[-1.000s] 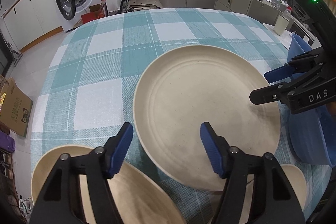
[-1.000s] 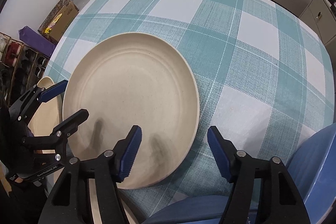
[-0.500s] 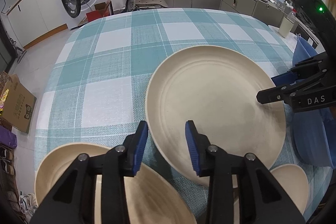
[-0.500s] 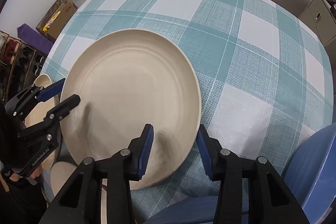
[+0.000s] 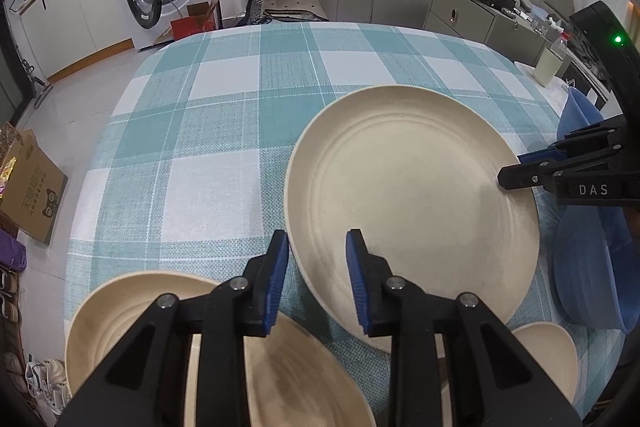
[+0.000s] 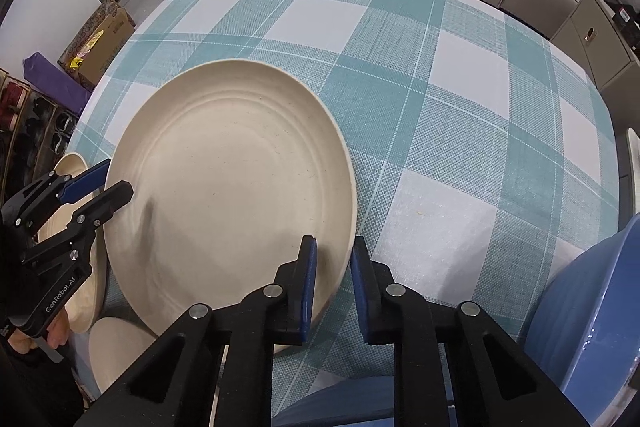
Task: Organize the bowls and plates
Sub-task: 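Lift the cream plate by its rim with the right gripper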
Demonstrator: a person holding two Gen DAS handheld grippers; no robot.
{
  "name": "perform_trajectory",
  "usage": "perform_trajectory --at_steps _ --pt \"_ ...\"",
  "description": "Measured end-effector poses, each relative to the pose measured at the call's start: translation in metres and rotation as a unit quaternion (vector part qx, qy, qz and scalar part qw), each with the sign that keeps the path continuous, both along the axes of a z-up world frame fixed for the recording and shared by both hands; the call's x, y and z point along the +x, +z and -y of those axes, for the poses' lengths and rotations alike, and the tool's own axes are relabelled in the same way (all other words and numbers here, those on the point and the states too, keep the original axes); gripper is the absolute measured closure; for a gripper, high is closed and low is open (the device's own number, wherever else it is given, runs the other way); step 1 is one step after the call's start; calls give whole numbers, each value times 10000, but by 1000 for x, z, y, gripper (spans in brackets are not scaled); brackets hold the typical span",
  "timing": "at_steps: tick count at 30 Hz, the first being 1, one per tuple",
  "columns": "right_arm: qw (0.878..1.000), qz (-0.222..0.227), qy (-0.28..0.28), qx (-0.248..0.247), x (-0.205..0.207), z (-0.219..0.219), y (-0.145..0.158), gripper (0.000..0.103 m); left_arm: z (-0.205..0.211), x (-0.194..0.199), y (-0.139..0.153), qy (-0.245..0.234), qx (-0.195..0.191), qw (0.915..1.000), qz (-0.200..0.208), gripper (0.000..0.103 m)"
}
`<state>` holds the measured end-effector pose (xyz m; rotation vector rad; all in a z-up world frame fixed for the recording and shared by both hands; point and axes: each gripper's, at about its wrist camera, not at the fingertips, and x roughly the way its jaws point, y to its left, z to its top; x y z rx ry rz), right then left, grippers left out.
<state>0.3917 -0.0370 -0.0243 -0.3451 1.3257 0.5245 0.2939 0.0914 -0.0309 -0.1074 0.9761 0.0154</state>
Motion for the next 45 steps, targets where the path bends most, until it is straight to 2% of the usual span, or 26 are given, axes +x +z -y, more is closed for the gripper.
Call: perform_trajectory --at_steps 25,45 --pt "9974 587 -50 413 -22 13 58 87 -2 -24 50 102 -7 9973 726 75" --pt "9907 1114 96 778 -85 28 112 87 5 -79 88 81 146 9925 1210 75"
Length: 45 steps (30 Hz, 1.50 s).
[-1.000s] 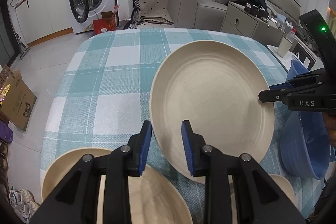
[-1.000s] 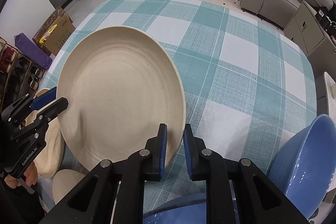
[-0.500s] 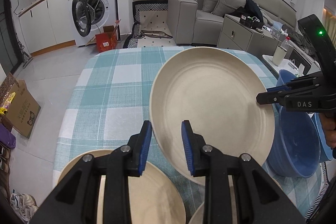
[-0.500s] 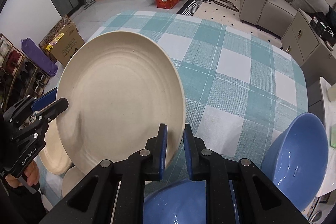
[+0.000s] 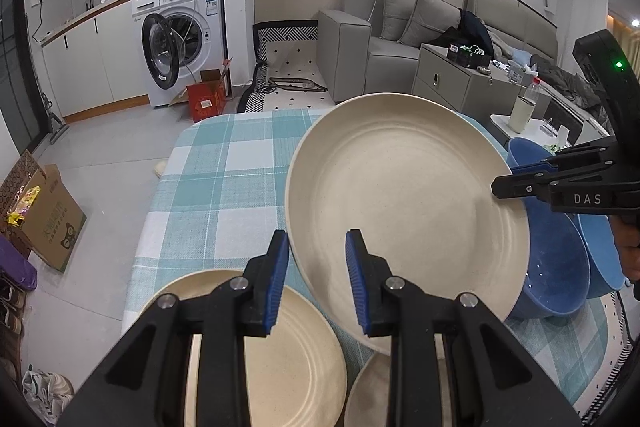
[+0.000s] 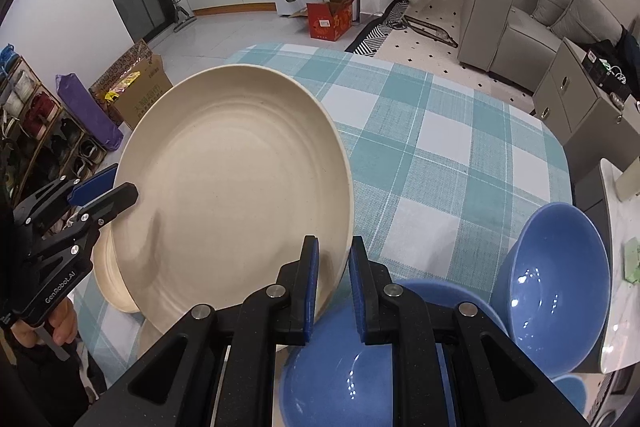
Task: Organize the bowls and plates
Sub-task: 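Lift the cream plate by its rim with the right gripper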
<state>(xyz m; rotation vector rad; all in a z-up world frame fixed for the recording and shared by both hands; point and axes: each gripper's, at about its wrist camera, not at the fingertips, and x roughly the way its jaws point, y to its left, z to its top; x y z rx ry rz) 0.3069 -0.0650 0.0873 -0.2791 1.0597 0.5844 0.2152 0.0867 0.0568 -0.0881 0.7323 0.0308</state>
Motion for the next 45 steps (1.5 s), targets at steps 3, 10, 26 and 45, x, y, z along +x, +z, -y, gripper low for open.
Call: perform_trajectory --at_steps 3,10,26,45 --pt "10000 60 42 4 -12 2 5 87 2 -10 3 -8 4 10000 51 75" --pt "9998 176 70 68 -37 6 14 87 6 -34 8 -25 28 9999 118 75" --pt "9994 263 203 129 -87 7 13 87 9 -78 6 -11 69 9997 250 75" --pt "9992 197 291 211 -113 21 -7 87 18 -106 -9 -112 9 9998 184 75"
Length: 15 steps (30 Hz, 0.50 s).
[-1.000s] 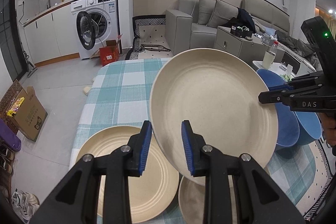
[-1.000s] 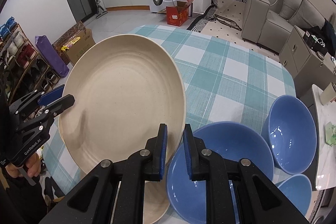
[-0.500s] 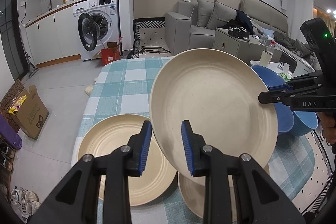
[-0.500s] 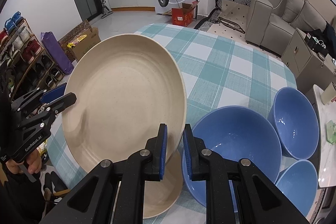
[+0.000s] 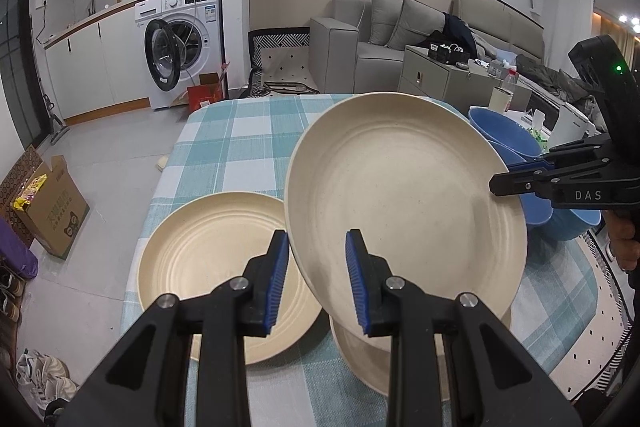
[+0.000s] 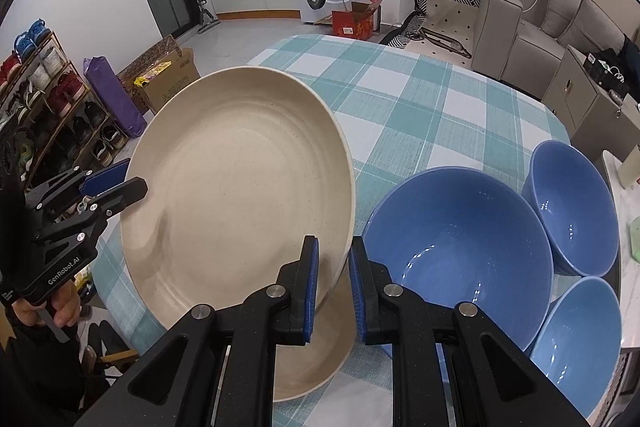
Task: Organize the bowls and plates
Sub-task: 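Lift the cream plate by its rim with the right gripper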
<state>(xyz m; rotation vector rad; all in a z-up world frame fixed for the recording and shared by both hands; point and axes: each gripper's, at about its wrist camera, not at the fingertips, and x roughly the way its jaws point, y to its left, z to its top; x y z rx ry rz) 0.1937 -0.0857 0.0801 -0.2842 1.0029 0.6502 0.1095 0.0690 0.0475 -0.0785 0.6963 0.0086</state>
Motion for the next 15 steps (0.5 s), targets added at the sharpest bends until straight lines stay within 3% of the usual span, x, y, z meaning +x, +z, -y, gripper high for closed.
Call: perform_trajectory --at_steps 15 --pt "9999 23 143 -56 -18 0 -14 87 0 -16 -15 -13 -104 9999 -59 75"
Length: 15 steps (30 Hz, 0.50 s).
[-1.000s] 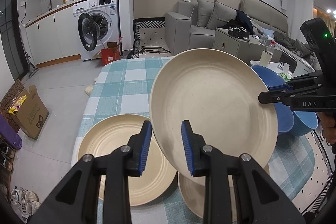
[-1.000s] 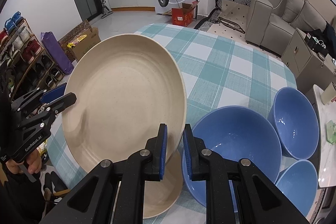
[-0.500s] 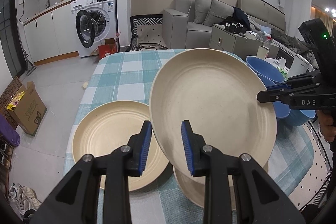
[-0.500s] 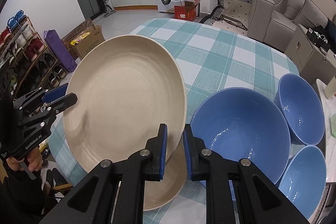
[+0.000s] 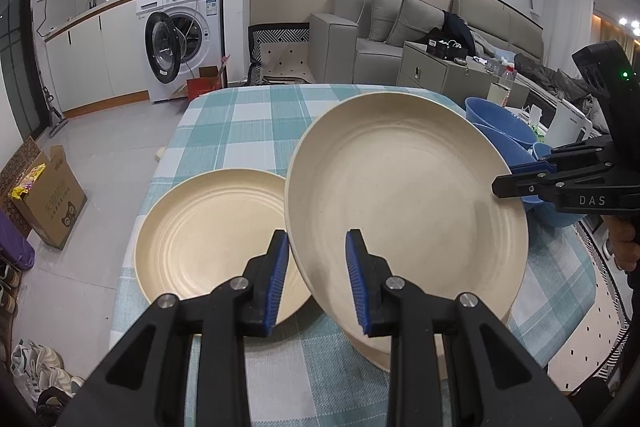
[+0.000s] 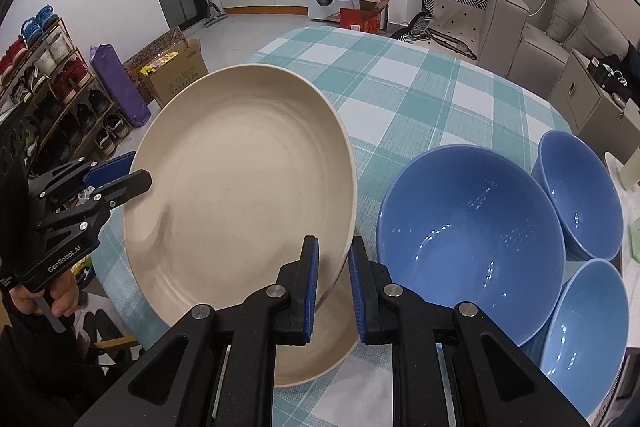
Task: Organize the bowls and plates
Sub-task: 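Lift the cream plate by its rim with the right gripper, then lower the cream plate onto the other cream plate and open the right gripper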
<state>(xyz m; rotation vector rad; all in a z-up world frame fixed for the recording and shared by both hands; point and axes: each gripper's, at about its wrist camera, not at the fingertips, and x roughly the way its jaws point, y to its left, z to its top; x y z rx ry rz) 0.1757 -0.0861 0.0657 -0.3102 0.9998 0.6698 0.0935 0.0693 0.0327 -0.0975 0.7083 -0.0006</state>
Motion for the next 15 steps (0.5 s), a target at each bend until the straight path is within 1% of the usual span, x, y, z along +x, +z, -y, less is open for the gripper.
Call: perform_trajectory --at_steps 15 --pt "9999 -119 29 -112 -14 5 -23 87 4 -3 -11 -15 -66 9999 -77 75"
